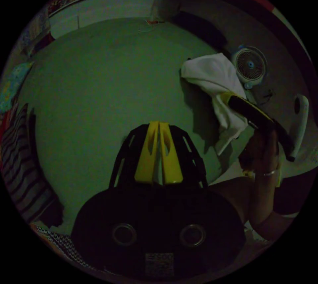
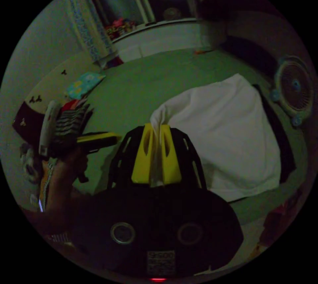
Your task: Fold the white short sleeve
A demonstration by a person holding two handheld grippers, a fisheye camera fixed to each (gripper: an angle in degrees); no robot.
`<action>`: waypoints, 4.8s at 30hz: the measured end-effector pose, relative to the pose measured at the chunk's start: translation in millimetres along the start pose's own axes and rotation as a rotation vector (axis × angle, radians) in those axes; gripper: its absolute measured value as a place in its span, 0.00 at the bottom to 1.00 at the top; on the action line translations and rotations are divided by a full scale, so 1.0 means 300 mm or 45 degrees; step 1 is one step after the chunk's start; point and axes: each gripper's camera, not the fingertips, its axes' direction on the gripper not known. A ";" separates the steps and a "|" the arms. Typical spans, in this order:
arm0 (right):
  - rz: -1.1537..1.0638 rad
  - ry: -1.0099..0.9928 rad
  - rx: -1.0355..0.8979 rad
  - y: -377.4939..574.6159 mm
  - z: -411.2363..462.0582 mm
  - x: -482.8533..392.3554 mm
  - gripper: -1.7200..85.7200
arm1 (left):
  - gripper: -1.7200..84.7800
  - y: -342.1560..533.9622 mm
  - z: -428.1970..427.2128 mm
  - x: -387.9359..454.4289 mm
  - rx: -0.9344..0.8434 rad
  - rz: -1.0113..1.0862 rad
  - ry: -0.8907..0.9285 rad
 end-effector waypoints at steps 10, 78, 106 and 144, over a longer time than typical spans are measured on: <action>-0.221 -0.208 -0.201 -0.054 0.205 -0.315 0.04 | 0.01 0.078 -0.182 -0.281 0.074 -0.262 -0.082; -0.501 -0.283 -0.370 -0.365 0.651 -1.332 0.04 | 0.01 0.804 -1.374 -1.255 0.283 -0.772 -0.269; 0.360 0.218 0.072 -0.325 -0.335 -0.125 0.01 | 0.02 0.779 -1.477 -1.025 0.231 -0.724 -0.198; 0.168 0.380 -0.135 0.596 -0.720 -0.296 0.00 | 0.04 0.710 -1.770 -0.030 0.222 -0.212 -0.407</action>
